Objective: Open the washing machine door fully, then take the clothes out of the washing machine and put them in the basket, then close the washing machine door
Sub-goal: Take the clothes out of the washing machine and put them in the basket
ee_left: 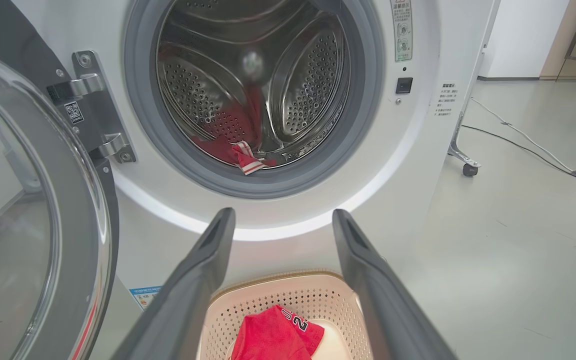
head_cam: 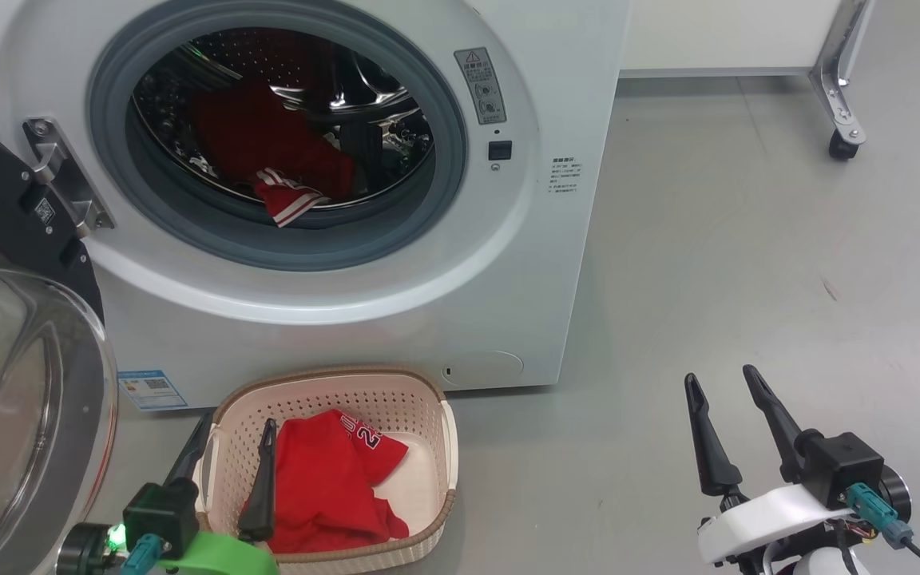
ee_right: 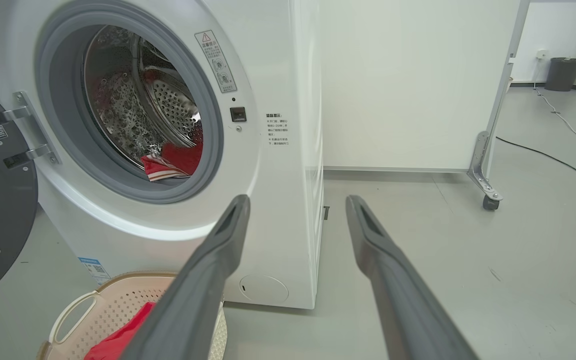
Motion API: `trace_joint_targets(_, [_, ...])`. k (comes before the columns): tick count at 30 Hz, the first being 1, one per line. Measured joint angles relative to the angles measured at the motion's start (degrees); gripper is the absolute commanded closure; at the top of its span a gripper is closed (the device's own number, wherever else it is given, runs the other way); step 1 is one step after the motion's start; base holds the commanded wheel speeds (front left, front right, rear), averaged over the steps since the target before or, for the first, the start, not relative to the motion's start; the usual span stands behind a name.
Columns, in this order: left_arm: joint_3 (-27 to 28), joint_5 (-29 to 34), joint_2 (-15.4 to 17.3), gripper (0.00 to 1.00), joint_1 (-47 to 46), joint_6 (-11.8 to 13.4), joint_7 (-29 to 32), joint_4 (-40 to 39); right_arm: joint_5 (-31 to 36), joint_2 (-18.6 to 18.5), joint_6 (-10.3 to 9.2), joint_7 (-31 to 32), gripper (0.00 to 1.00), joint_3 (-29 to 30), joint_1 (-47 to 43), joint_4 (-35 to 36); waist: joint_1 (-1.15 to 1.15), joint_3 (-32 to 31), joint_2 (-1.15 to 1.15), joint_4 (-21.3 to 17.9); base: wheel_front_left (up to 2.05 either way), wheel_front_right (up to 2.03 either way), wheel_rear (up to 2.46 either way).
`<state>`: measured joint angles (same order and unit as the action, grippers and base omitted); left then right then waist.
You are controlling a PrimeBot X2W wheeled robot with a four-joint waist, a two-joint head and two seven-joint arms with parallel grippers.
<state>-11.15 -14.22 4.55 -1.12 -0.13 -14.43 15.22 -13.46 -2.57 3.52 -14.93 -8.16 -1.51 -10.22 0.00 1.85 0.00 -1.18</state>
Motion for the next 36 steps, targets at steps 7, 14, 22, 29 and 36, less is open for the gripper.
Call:
trace_joint_targets(7, [-0.12,0.00,0.00,0.00,3.33,1.37,0.09,-3.52,0.00,0.04,0.12,0.00,0.00,0.08,-1.44,0.31,0.00,-1.03,0.00,0.04,0.00,0.00,0.00])
trace_joint_targets(14, [-0.21,0.13,0.02,0.00,5.67,1.93,0.78,-6.71,0.00,0.07,0.12,0.00,0.00,0.08,-2.35,0.59,0.00,-1.41,0.00,0.14,0.00,0.00,0.00])
trace_joint_targets(22, [-0.36,0.13,0.02,0.00,7.61,2.44,1.85,-9.57,0.00,0.08,0.12,0.00,0.00,0.01,-2.58,1.21,0.00,-1.27,0.00,0.13,0.00,0.00,0.00])
trace_joint_targets(29, [-0.54,0.13,0.03,0.00,8.49,2.87,2.79,-11.85,0.00,0.09,0.12,0.00,0.00,-0.07,-2.62,1.58,0.00,-0.80,0.00,0.15,0.00,0.00,0.00])
trace_joint_targets(36, [-0.88,0.13,0.03,0.00,8.47,2.92,3.42,-13.78,0.01,0.09,0.22,0.00,0.00,-0.62,-2.61,2.60,0.00,0.34,0.00,0.04,0.00,0.00,0.00])
